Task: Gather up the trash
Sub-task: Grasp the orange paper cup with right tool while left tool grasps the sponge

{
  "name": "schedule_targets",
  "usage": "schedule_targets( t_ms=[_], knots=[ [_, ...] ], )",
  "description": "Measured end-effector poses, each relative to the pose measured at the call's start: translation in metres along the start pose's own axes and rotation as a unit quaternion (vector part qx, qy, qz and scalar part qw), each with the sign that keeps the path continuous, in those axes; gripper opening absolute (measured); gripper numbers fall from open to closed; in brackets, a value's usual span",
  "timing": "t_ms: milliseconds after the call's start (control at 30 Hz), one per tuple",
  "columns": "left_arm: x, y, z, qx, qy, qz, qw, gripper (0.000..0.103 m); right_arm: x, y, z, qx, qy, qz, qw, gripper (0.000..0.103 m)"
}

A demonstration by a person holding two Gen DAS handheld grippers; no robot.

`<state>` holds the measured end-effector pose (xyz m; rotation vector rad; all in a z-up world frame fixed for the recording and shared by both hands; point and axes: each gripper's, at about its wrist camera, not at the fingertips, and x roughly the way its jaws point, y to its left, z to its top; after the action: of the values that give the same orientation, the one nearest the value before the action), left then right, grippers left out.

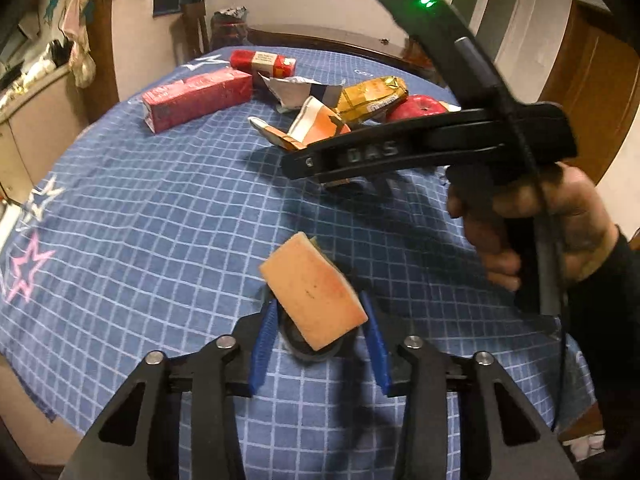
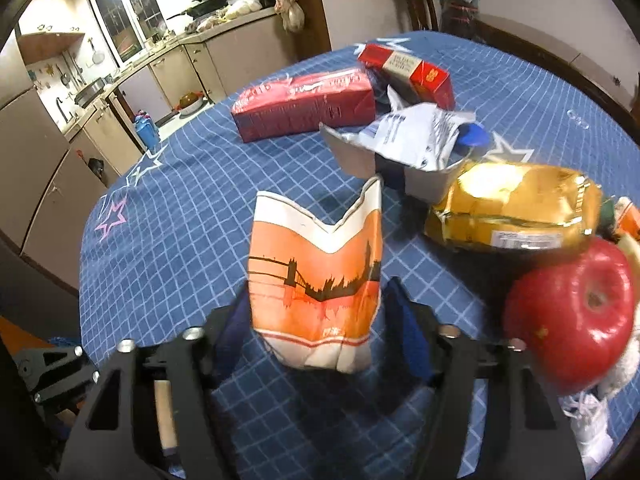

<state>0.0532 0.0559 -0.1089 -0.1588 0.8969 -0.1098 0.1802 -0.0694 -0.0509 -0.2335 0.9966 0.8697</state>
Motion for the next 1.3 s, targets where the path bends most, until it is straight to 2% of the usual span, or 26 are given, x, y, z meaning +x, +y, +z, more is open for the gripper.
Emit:
schedule_targets(
  t_ms=[133, 267, 333, 467, 633, 767, 900, 1000, 1200, 1300],
  knots=[
    [0.003, 0.005, 0.001, -0.013, -0.008, -0.019, 0.9997, 0.034, -0.006, -0.002, -0.002, 0.010, -0.012, 0.012, 1.000, 0.042],
    [-0.005, 0.006, 0.001, -0.018, -0.022, -0.019, 0.9994, 0.032, -0.018, -0.004, -0.005, 0.016, -0.030, 0.010, 0.999, 0.040],
    [-0.014, 0.004, 0.000, -0.010, -0.037, -0.010, 0.9992, 0.032, -0.029, -0.002, -0.011, 0.020, -0.042, 0.015, 0.999, 0.040],
    [-0.036, -0.005, 0.001, 0.014, -0.073, 0.035, 0.9966, 0.032, -0.049, 0.008, -0.028, 0.022, -0.063, 0.028, 0.997, 0.040],
    [-0.055, -0.007, 0.002, 0.023, -0.096, 0.061, 0.9932, 0.032, -0.077, 0.017, -0.060, 0.035, -0.087, 0.028, 0.995, 0.040],
    [-0.063, -0.016, 0.009, 0.043, -0.114, 0.070, 0.9900, 0.032, -0.104, 0.021, -0.089, 0.050, -0.118, -0.007, 0.992, 0.040],
    [-0.060, -0.036, 0.022, 0.068, -0.122, 0.071, 0.9877, 0.032, -0.139, 0.022, -0.116, 0.079, -0.171, -0.064, 0.980, 0.040],
    [-0.056, -0.053, 0.039, 0.083, -0.131, 0.067, 0.9857, 0.032, -0.167, 0.019, -0.136, 0.106, -0.207, -0.126, 0.964, 0.040],
    [-0.051, -0.098, 0.067, 0.114, -0.160, 0.068, 0.9781, 0.032, -0.212, 0.010, -0.163, 0.146, -0.258, -0.210, 0.932, 0.040],
    [-0.049, -0.122, 0.077, 0.129, -0.172, 0.061, 0.9749, 0.032, -0.230, 0.008, -0.173, 0.151, -0.274, -0.238, 0.919, 0.040]
  ],
)
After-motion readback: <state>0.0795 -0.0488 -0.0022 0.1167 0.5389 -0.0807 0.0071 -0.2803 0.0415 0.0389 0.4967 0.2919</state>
